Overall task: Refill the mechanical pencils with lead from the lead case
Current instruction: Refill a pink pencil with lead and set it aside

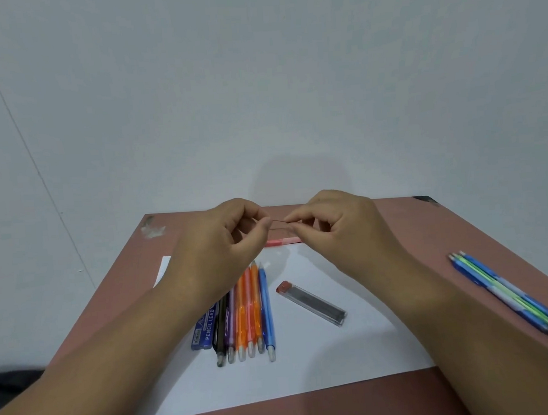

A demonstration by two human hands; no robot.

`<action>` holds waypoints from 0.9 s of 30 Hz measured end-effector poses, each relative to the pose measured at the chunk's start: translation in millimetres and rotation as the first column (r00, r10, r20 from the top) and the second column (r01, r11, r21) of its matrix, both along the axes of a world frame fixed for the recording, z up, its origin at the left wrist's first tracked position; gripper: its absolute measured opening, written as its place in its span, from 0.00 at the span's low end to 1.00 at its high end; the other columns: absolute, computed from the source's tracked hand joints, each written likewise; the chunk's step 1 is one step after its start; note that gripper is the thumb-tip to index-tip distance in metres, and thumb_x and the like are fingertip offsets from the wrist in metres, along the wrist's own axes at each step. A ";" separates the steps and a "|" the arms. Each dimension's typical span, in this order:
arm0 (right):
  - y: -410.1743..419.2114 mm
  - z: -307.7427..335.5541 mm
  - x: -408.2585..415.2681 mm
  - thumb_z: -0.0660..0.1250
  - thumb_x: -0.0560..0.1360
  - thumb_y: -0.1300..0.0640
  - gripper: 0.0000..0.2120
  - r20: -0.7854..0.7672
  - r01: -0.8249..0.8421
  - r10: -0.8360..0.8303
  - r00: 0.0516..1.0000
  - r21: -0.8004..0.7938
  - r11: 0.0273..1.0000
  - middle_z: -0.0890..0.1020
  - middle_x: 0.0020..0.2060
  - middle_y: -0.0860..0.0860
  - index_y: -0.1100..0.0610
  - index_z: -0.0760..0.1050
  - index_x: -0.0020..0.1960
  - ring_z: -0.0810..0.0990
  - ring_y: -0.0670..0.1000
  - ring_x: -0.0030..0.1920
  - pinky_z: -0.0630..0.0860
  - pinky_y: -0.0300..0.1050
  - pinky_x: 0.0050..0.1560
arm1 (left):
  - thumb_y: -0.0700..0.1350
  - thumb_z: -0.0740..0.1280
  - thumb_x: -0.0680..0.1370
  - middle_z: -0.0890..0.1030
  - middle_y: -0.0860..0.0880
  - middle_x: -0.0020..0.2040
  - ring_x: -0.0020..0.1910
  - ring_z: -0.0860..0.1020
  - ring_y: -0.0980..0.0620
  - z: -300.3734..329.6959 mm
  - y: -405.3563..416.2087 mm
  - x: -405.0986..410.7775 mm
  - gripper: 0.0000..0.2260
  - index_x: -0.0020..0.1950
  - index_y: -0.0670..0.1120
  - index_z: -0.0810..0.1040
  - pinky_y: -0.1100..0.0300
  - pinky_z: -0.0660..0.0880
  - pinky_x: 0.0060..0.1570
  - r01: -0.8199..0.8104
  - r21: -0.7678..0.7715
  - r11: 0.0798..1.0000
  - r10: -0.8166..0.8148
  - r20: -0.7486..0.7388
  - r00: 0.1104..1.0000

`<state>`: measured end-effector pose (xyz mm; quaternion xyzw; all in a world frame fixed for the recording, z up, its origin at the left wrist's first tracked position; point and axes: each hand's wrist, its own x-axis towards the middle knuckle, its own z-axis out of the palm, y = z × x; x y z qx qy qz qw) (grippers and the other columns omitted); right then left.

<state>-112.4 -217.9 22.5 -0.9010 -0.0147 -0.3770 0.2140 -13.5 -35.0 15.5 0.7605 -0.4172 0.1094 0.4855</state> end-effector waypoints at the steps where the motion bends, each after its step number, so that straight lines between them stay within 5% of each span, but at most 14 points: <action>1: -0.3 -0.1 0.4 0.76 0.75 0.56 0.04 -0.005 0.004 -0.004 1.000 0.001 1.000 0.80 0.37 0.42 0.49 0.87 0.48 0.77 0.45 0.38 0.70 0.31 0.38 | 0.55 0.67 0.77 0.80 0.59 0.37 0.34 0.77 0.57 -0.3 0.4 0.4 0.06 0.49 0.56 0.81 0.60 0.75 0.35 0.005 -0.004 1.000 -0.005 0.000 1.000; 5: -5.0 -1.8 1.6 0.76 0.75 0.55 0.04 -0.031 0.024 -0.022 0.999 0.050 0.998 0.78 0.40 0.43 0.47 0.87 0.49 0.77 0.45 0.39 0.70 0.30 0.38 | 0.61 0.67 0.74 0.80 0.62 0.42 0.38 0.78 0.57 2.3 4.2 1.6 0.09 0.53 0.63 0.77 0.67 0.75 0.37 0.043 0.016 0.999 -0.044 0.017 0.999; 12: -17.2 -3.9 4.9 0.77 0.73 0.60 0.05 0.037 0.060 -0.068 0.997 0.178 0.982 0.82 0.38 0.42 0.50 0.88 0.45 0.79 0.43 0.39 0.71 0.29 0.40 | 0.55 0.68 0.78 0.78 0.63 0.45 0.43 0.77 0.61 3.0 4.9 15.1 0.06 0.55 0.63 0.75 0.66 0.76 0.41 -0.110 0.188 0.976 0.099 0.064 0.993; 18: -20.7 0.0 -0.1 0.76 0.74 0.59 0.04 0.000 0.079 -0.082 0.997 0.271 0.959 0.84 0.38 0.42 0.51 0.87 0.45 0.81 0.42 0.40 0.74 0.30 0.41 | 0.57 0.70 0.78 0.80 0.60 0.47 0.45 0.77 0.61 9.5 -35.0 29.6 0.07 0.51 0.56 0.82 0.63 0.74 0.42 -0.064 0.461 0.885 0.048 0.046 0.998; 27: -19.6 2.9 -1.7 0.75 0.74 0.58 0.04 -0.017 0.093 -0.093 0.996 0.338 0.936 0.84 0.37 0.38 0.49 0.87 0.44 0.82 0.40 0.41 0.79 0.38 0.44 | 0.57 0.67 0.79 0.81 0.60 0.49 0.40 0.73 0.60 2.8 -75.5 59.1 0.09 0.55 0.62 0.84 0.61 0.73 0.45 -0.127 0.719 0.683 -0.037 0.208 0.977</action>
